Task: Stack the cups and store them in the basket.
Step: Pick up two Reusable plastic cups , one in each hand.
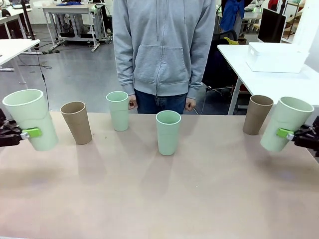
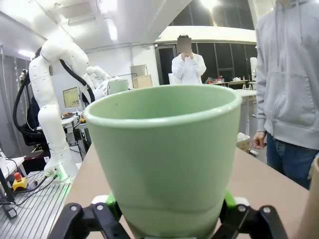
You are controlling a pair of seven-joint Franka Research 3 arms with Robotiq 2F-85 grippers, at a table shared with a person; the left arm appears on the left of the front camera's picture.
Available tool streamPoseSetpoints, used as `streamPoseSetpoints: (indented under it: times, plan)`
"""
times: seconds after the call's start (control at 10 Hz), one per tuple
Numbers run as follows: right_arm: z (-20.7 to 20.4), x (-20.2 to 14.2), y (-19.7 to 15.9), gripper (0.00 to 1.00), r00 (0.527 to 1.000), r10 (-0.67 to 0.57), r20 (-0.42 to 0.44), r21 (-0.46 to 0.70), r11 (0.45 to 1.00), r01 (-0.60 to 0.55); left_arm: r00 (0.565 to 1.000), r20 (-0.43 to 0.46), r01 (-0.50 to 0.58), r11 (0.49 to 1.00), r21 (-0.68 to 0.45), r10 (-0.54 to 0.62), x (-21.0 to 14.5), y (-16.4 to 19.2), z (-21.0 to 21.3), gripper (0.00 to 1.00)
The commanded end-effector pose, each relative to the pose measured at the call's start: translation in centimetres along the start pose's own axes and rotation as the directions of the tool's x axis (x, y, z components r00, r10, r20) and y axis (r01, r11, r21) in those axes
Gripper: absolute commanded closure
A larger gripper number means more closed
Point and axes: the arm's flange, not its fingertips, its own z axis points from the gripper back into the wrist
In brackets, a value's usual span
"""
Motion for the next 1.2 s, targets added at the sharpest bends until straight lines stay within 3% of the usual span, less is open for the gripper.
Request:
streamPoseSetpoints:
  times: [0.0,0.1,0.5,0.8,1.1]
  plan:
    - [-0.1,-0.3,0.8,0.14,0.998,-0.038,0.042,0.063,0.997,0.036,0.999,0.003,-0.034,0.999,0.041,0.034,0.1,-0.3,-1.7,0.15]
    - [0.0,0.0,0.0,0.14,1.000,0.000,0.000,0.000,1.000,0.000,1.000,0.000,0.000,1.000,0.000,0.000,0.0,0.0,0.0,0.15]
    - [0.0,-0.4,0.5,0.14,1.000,-0.012,0.007,0.009,1.000,0.012,1.000,-0.013,-0.010,1.000,0.010,0.010,-0.3,0.0,-0.6,0.15]
    - [-3.1,-0.2,4.6,0.14,0.999,0.033,-0.042,-0.028,0.999,-0.034,1.000,-0.010,-0.022,1.000,-0.017,0.022,0.3,-2.0,-5.5,0.15]
    - [-5.1,-0.8,6.4,0.14,0.995,0.062,-0.075,-0.041,0.997,-0.065,1.000,-0.028,-0.011,0.998,-0.069,0.009,-0.3,-2.6,-8.3,0.15]
